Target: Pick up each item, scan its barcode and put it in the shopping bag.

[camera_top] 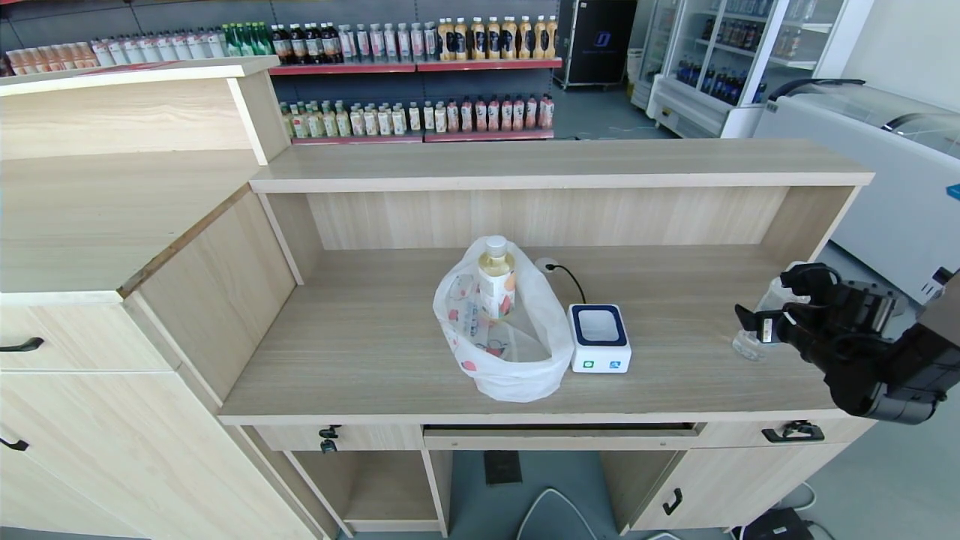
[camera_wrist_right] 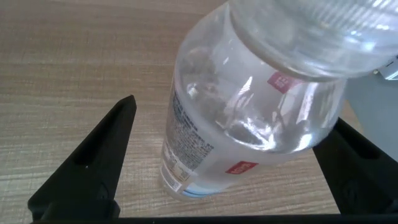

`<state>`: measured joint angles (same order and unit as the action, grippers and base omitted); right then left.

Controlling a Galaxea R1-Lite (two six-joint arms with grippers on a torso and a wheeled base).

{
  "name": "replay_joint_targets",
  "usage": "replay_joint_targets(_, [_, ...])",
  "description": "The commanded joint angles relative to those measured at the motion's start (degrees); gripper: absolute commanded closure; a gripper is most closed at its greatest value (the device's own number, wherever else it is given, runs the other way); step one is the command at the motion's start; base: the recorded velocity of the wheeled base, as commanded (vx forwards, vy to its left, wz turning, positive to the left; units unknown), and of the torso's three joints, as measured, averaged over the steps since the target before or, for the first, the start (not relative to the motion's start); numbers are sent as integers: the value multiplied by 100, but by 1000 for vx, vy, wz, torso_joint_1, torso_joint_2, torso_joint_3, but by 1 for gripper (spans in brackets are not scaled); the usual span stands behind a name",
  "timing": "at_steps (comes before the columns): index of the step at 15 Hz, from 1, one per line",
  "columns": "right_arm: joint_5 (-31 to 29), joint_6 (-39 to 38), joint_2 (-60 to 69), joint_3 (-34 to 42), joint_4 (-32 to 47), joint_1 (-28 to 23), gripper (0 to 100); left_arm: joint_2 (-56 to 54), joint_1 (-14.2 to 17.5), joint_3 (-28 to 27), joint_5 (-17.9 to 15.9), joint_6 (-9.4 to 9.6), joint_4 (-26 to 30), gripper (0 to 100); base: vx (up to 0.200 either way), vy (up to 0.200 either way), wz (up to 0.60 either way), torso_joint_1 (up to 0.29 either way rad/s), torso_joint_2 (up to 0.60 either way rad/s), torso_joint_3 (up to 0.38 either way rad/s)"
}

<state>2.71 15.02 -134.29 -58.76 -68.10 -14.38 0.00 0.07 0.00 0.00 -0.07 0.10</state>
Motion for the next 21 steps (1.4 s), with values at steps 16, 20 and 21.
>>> replay_joint_targets(16, [11,10,-440,-584,-63,129,100,9,1,0,0,-1,-1,0,0,0,0,0,0,0])
replay_joint_targets(20, [11,10,-405,-575,-63,208,100,9,1,0,0,-1,-1,0,0,0,0,0,0,0])
replay_joint_targets(21, [11,10,-370,-567,-63,217,100,9,1,0,0,-1,-1,0,0,0,0,0,0,0])
